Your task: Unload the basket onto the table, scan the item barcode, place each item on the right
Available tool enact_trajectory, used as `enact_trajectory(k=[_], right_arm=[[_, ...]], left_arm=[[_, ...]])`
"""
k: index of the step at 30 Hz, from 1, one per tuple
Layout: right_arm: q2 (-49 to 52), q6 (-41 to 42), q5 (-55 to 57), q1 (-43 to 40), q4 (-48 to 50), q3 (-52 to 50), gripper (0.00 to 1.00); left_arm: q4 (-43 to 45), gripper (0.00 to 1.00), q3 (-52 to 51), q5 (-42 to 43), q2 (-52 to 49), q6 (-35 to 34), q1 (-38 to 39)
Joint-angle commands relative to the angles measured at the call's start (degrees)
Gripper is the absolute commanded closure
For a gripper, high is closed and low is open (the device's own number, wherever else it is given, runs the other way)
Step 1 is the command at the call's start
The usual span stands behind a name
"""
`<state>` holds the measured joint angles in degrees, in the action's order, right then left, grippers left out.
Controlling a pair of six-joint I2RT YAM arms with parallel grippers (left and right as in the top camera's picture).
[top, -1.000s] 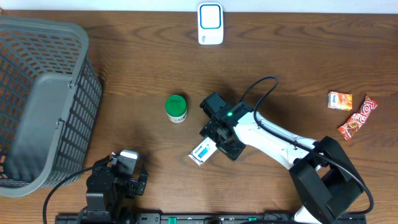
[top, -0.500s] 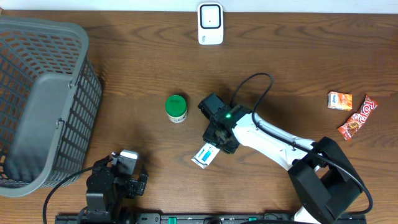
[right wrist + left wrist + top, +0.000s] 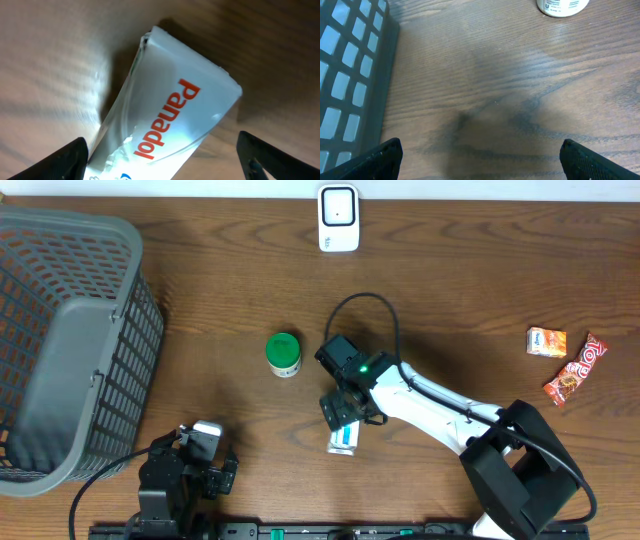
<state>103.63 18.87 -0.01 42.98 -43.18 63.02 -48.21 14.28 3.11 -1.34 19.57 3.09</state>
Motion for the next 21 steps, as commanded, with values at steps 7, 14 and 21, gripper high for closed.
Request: enact_trajectory(k=[7,14,21], right_arm=[[0.5,-14.9,-0.3,0.7,0.1,-0.2,0.11],[0.5,-23.0,-0.6,0.6,-1.4,-0.2,0.07],[0.5,-4.8,-6.2,0.6,-0.2,-0.2,0.01]], left_arm=[[-2.8,0.02,-0.8,0.3,0.3,0.1,-0.2],[-2.8,0.02,-0.8,0.3,0.3,0.1,-0.2],[-2.8,0.02,-0.8,0.3,0.3,0.1,-0.2]])
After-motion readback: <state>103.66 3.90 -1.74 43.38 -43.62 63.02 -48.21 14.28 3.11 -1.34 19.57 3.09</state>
